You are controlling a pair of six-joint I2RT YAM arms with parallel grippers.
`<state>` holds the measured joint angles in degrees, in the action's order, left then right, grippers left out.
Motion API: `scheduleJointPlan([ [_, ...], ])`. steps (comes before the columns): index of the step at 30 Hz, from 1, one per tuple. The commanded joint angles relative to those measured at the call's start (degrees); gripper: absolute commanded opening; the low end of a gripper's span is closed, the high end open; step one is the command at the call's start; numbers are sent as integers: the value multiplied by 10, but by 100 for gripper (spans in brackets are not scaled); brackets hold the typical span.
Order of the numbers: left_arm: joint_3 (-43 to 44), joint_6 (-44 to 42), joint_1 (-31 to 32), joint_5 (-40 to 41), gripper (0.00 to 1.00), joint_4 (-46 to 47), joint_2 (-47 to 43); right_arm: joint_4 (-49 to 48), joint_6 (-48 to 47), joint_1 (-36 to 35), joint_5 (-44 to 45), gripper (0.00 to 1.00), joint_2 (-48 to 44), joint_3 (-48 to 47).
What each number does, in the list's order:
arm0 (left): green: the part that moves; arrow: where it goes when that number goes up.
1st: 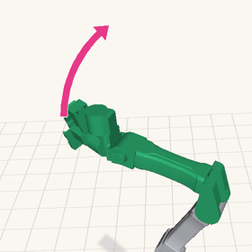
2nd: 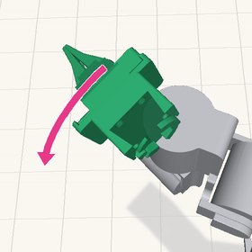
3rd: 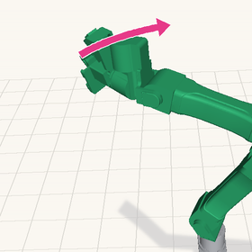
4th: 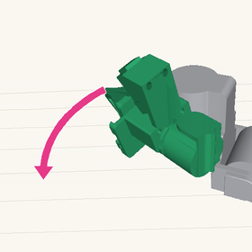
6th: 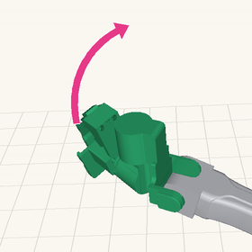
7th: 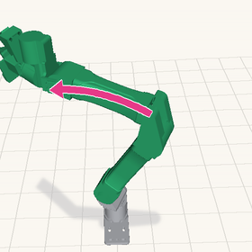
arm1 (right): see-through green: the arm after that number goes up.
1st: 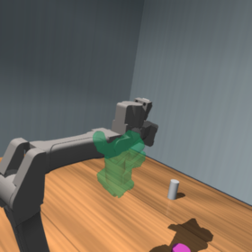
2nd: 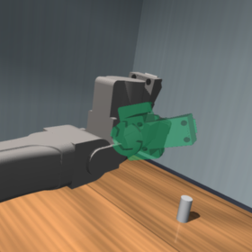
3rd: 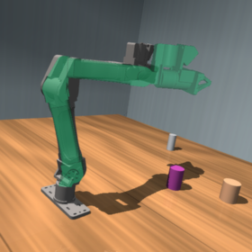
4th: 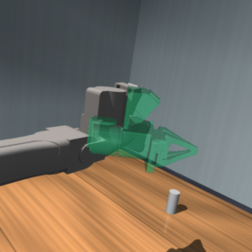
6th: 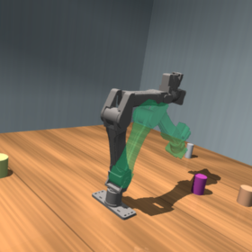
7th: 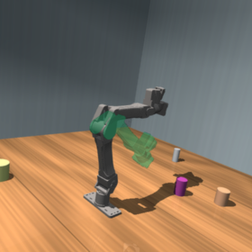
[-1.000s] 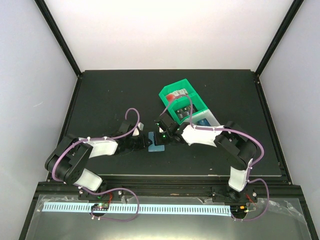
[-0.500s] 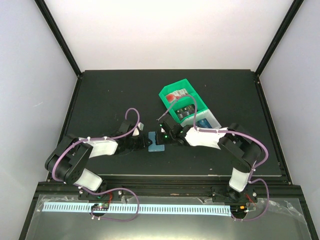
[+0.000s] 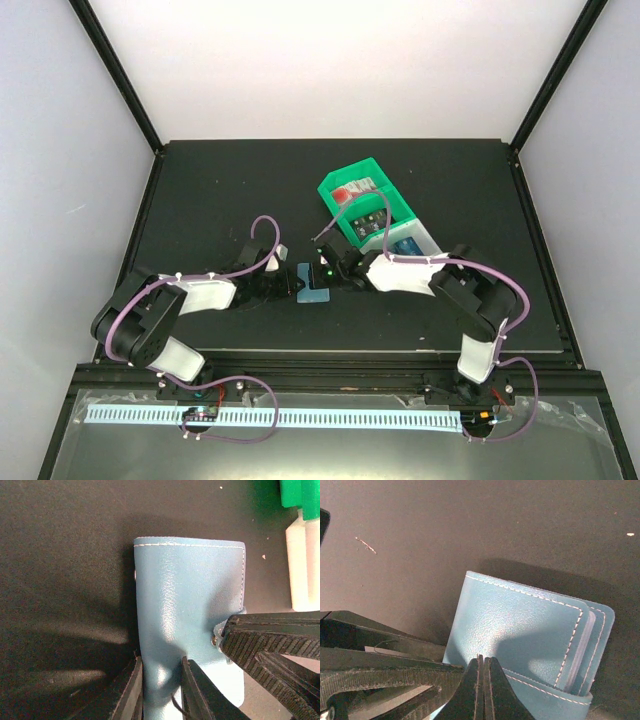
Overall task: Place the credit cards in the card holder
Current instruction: Close the card holder at the center of the board.
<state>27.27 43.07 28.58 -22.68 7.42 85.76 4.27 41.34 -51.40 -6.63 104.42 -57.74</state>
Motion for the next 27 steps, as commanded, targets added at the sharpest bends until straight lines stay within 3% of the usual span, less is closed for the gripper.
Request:
scheduleJointPlan([
  [1,-15,-11,3,33,23,-74,34,-11,0,-3,2,1,11,0],
  [27,-9,-7,3,40,23,-82,38,-129,31,4,-16,1,-6,134],
])
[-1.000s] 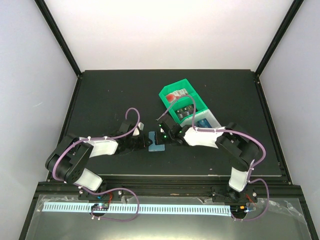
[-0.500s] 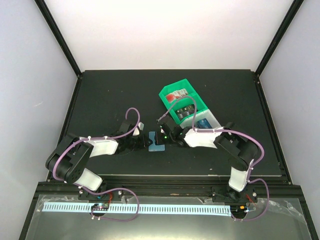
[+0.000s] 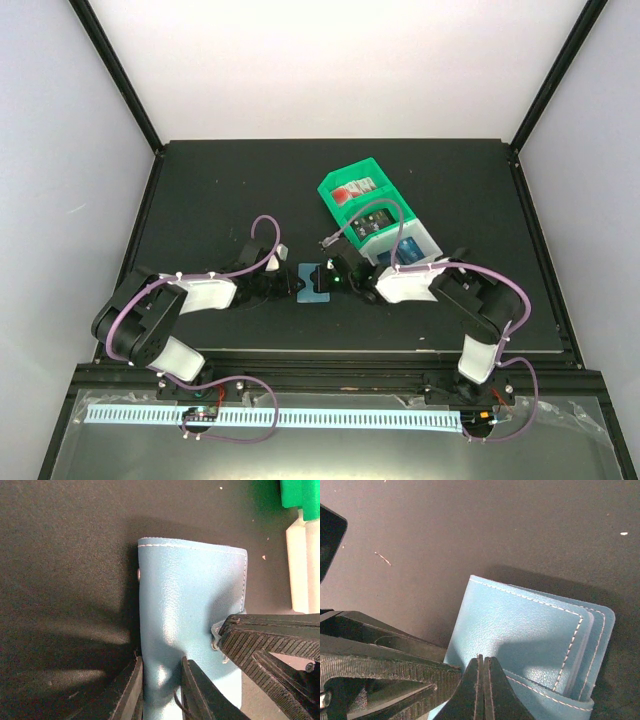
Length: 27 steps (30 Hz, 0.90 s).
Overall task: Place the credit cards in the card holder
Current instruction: Close the card holder at the center of the board.
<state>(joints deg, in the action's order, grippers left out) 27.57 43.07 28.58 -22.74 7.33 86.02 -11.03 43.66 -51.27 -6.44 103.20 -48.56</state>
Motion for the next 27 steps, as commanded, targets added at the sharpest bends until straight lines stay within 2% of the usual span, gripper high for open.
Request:
scheduleJointPlan([
  [1,-12,-8,3,41,23,-82,36,17,8,4,-21,1,7,49],
  [8,-6,-9,3,45,23,-88,38,-28,1,5,-42,1,22,82],
  [27,1,-7,3,41,23,-92,50,-47,-17,8,-48,1,57,119],
])
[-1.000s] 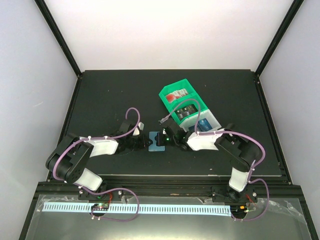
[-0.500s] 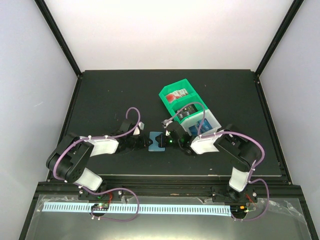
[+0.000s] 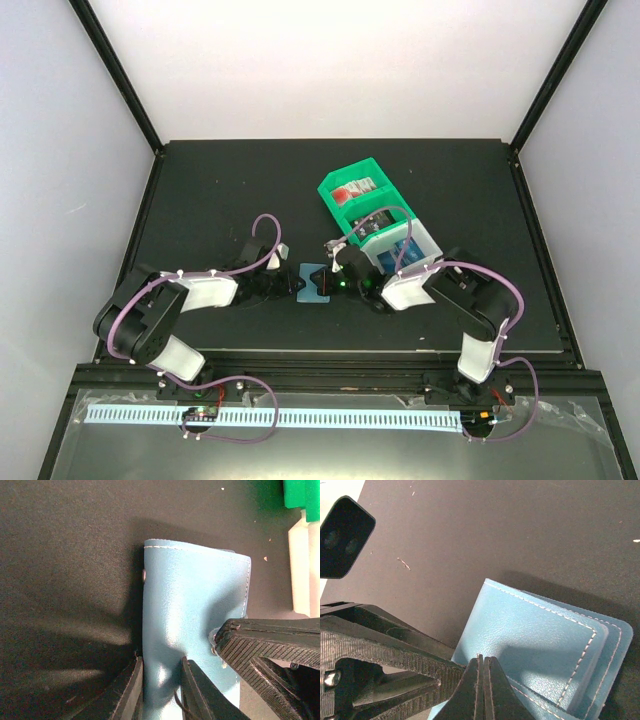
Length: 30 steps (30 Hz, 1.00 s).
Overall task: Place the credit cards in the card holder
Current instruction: Close the card holder at the center of the board.
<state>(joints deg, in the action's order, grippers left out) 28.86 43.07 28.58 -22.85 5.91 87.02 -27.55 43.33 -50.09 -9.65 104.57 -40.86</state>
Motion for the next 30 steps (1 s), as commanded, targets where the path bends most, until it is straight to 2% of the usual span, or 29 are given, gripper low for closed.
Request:
scheduleJointPlan([
  [1,-12,-7,3,41,23,-78,40,112,-13,-1,-16,1,41,48],
  [16,-1,-7,3,43,23,-88,46,57,-91,1,-42,1,50,90],
  [25,5,-7,3,45,23,-94,43,49,-95,2,-29,1,80,90],
  [30,7,-11,3,45,24,-99,38,75,-91,2,-21,1,38,80],
])
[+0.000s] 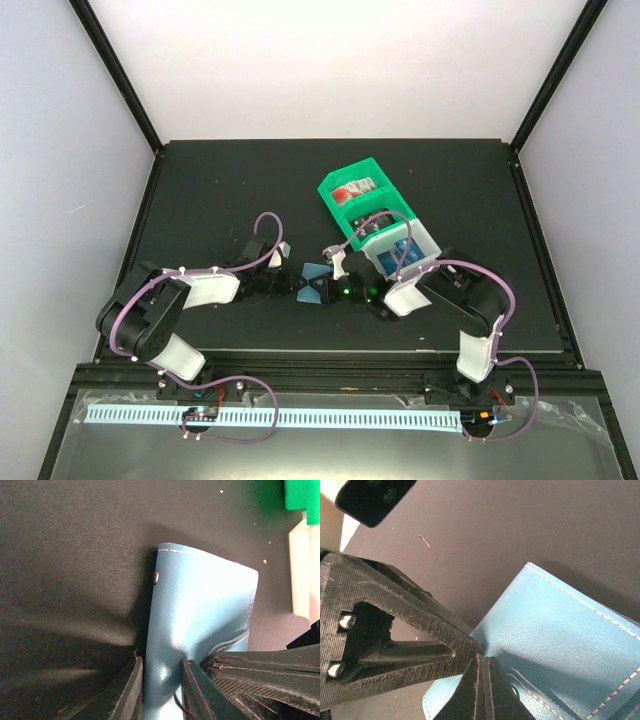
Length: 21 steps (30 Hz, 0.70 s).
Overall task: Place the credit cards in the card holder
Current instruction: Close the card holder at the center of the board.
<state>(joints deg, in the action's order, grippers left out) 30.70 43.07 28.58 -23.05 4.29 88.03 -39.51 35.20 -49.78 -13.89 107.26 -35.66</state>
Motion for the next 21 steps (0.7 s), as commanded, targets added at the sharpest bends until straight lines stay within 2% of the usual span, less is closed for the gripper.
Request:
scheduleJointPlan([
  [1,-10,-11,3,48,25,-85,25,208,-9,-1,24,1,-6,18],
  [4,-6,-18,3,49,28,-91,13,248,1,-1,36,9,-61,-22],
  [7,5,-28,1,53,32,-105,-10,283,7,-1,50,25,-113,-60],
  [11,27,-51,-1,59,40,-133,-52,374,14,0,115,28,-176,-110],
  [13,31,-58,-2,67,46,-147,-83,429,23,0,155,31,-206,-122],
  [15,32,-64,-4,84,57,-161,-121,475,29,0,197,35,-240,-128],
  [18,38,-79,-5,116,72,-192,-196,560,31,0,280,48,-299,-139],
  [21,53,-110,-6,160,82,-239,-277,648,17,0,373,61,-366,-154],
])
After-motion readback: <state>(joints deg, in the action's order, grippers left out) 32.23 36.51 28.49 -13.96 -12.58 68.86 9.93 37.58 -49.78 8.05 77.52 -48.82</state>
